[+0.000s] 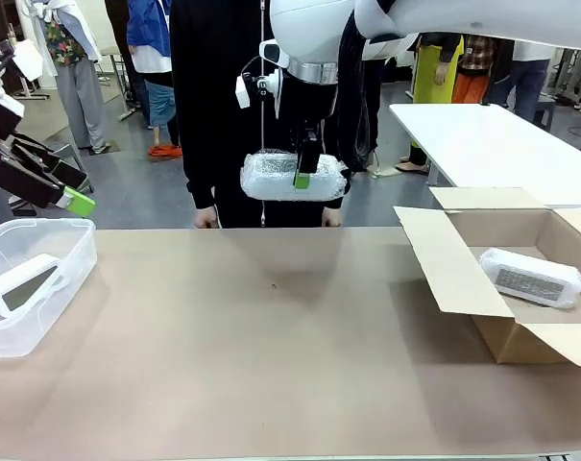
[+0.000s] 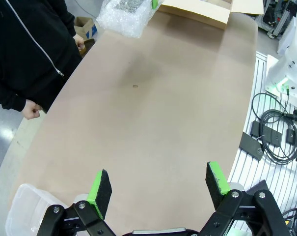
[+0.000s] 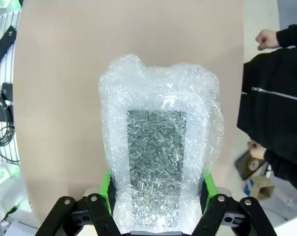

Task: Separate and place wrapped and unwrapped clocks.
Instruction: If the picked Digital clock is wrapped, place it in the Package Box ; if not, place it in the Organizing box.

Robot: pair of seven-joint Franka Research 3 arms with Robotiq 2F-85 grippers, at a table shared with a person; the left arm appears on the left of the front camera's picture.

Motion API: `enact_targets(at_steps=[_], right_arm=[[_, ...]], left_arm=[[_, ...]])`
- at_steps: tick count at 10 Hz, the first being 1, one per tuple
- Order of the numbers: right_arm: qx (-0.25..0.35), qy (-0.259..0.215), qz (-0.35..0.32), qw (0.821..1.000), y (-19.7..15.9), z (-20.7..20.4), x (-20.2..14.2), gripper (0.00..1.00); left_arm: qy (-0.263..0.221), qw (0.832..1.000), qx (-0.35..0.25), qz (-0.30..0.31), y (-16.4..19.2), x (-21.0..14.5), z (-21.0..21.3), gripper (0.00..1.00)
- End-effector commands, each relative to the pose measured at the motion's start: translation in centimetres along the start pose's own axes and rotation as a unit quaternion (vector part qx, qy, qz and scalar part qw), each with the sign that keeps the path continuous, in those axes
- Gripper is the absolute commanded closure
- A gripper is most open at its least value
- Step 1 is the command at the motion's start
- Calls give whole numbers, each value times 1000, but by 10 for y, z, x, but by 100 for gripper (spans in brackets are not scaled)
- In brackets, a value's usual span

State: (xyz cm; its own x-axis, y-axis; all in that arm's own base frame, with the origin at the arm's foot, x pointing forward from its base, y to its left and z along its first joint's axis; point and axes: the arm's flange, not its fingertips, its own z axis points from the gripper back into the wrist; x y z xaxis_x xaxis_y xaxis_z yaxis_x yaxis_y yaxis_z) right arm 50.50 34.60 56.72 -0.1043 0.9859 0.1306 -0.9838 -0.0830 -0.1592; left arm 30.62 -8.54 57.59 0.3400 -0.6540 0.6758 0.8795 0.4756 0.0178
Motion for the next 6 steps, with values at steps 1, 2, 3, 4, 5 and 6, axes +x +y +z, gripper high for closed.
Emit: enact_targets(at_steps=[1,2,3,4,5,6], right_arm=[[-4,6,-1,1000,1,3,-1,73],[-4,6,-1,1000,1,3,-1,73],[-4,6,-1,1000,1,3,-1,73],[-4,6,-1,1000,1,3,-1,73],[-4,6,-1,1000,1,3,-1,73],[-4,6,-1,1000,1,3,-1,73]], left_arm=[[-2,1000,-1,0,0,-1,1,0],[-2,1000,-1,0,0,-1,1,0],[-2,1000,-1,0,0,-1,1,0],[-2,1000,-1,0,0,-1,1,0],[-2,1000,-1,0,0,-1,1,0],[-2,1000,-1,0,0,-1,1,0]])
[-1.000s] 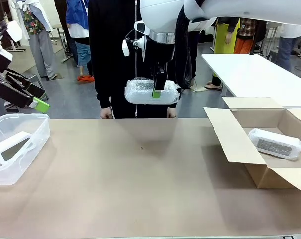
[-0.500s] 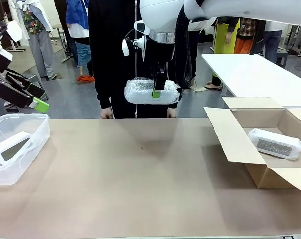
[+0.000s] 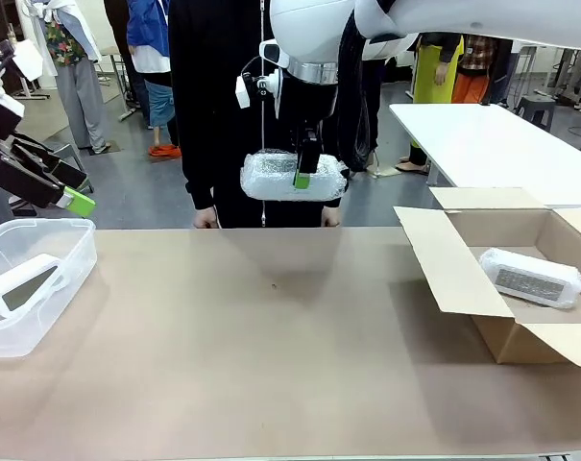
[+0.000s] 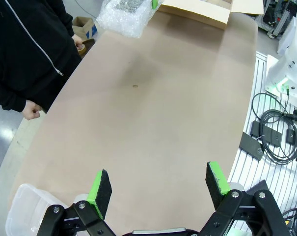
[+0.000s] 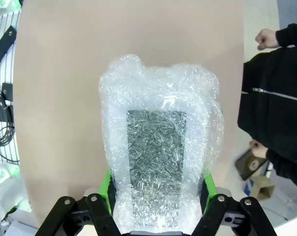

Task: Separate and place wrapped and unwrapped clocks.
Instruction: If the picked Digital clock is wrapped, place it in the Package Box ; if not, place it in the Organizing box.

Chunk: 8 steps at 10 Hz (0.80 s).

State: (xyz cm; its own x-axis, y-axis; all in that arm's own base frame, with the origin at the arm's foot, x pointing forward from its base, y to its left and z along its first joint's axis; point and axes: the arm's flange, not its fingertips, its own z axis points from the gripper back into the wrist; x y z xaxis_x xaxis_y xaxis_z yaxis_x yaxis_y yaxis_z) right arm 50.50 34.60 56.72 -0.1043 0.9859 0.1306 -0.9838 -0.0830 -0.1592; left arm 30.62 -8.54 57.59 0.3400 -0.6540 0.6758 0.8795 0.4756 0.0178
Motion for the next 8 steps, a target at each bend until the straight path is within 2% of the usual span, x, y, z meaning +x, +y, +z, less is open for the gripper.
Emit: enact_targets(at_steps=[1,2,3,4,6,8], right_arm=[[-4,6,-1,1000,1,3,-1,73],[0,0,0,1000,0,0,0,22],[-41,6,-59,997,-9,14,-14,22],[-57,-8,-128,990,-22,29,-43,22],[-50,-17,-208,977,-22,49,-106,22],[-61,-13,-334,940,-9,49,-170,22]], left_arm=[[-2,1000,-1,0,0,-1,1,0],[-2,1000,-1,0,0,-1,1,0],[-2,1000,-1,0,0,-1,1,0],[-2,1000,-1,0,0,-1,1,0],[-2,1000,-1,0,0,-1,1,0],[-2,1000,-1,0,0,-1,1,0]])
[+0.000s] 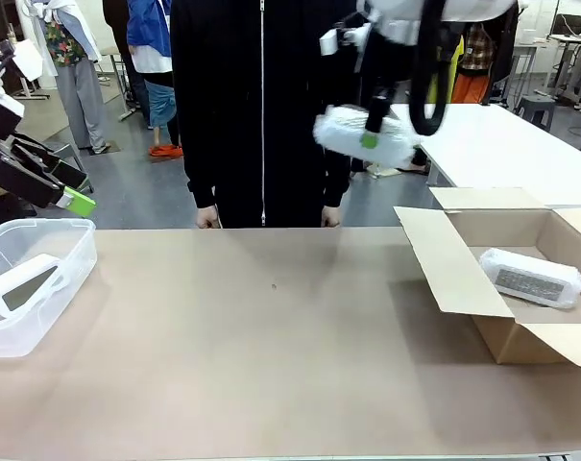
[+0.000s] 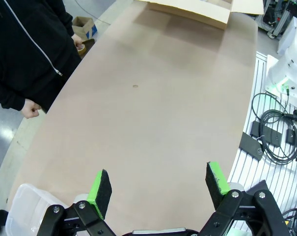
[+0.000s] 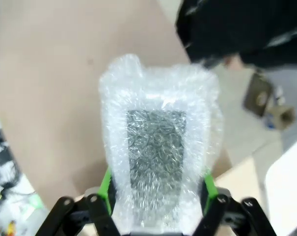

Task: Separate and place wrapped and unwrapped clocks.
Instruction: If the picked Digital clock is wrapped, place it in the Package Box ; if not, place it in the Organizing box.

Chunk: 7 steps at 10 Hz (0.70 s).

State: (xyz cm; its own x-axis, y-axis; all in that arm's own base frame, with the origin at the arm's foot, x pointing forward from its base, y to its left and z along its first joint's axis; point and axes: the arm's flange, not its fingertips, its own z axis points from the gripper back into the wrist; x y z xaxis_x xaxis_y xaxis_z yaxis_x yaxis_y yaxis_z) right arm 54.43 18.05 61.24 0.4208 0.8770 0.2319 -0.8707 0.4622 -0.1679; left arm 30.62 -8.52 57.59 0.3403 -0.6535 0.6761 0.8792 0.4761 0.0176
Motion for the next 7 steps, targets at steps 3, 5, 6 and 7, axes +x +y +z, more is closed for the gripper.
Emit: enact_targets(at_steps=[3,5,6,7], right_arm=[[-3,13,-278,960,-6,-53,-98,22],[-23,36,-377,925,-17,-73,-138,22],[-26,52,-406,912,-25,-73,-155,22],[-17,71,-439,896,-31,-71,-173,22]], left_arm=[[-2,1000,-1,0,0,-1,0,0],[-2,1000,-1,0,0,-1,0,0],[-2,1000,-1,0,0,-1,0,0],[-2,1000,-1,0,0,-1,0,0]])
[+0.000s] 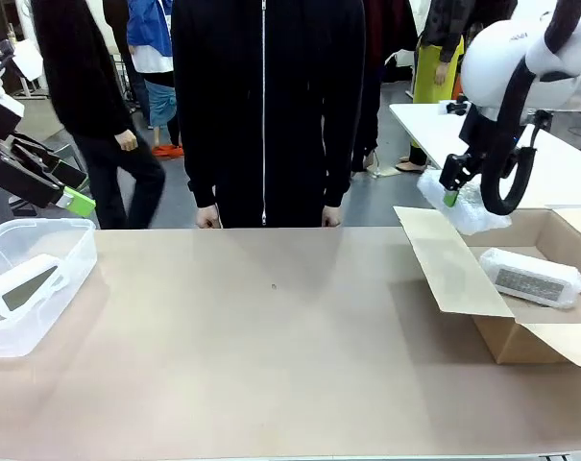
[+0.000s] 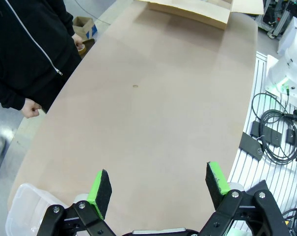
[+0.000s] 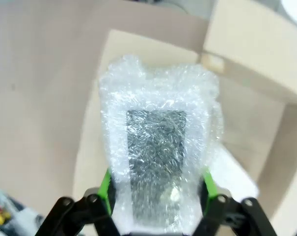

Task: Separate and place wrapped and unwrapped clocks.
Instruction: If the picked Digital clock is wrapped, place it in the Package Box ; if not, place it in the Organizing box.

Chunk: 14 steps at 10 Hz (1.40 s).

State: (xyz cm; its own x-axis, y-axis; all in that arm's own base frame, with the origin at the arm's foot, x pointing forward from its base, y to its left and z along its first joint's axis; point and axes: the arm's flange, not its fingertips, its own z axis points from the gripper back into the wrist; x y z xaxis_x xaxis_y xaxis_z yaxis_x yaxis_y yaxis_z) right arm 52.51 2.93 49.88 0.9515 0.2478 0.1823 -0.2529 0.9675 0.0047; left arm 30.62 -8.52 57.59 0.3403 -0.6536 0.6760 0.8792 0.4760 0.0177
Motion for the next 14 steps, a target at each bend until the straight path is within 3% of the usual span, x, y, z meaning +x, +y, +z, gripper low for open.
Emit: enact_targets(at_steps=[1,7,11,13,14], right_arm=[[-5,22,-53,998,-13,11,-15,22],[-26,63,-153,986,-71,-42,-21,22],[-50,74,-157,984,-71,-63,-15,22],[-41,84,-147,985,-69,-61,-16,0],[-42,88,-152,984,-69,-61,-16,0]], left_arm=[[-2,1000,-1,0,0,-1,0,0],[-2,1000,-1,0,0,-1,0,0],[-2,1000,-1,0,0,-1,0,0],[-2,1000,-1,0,0,-1,0,0],[-2,1000,-1,0,0,-1,0,0]])
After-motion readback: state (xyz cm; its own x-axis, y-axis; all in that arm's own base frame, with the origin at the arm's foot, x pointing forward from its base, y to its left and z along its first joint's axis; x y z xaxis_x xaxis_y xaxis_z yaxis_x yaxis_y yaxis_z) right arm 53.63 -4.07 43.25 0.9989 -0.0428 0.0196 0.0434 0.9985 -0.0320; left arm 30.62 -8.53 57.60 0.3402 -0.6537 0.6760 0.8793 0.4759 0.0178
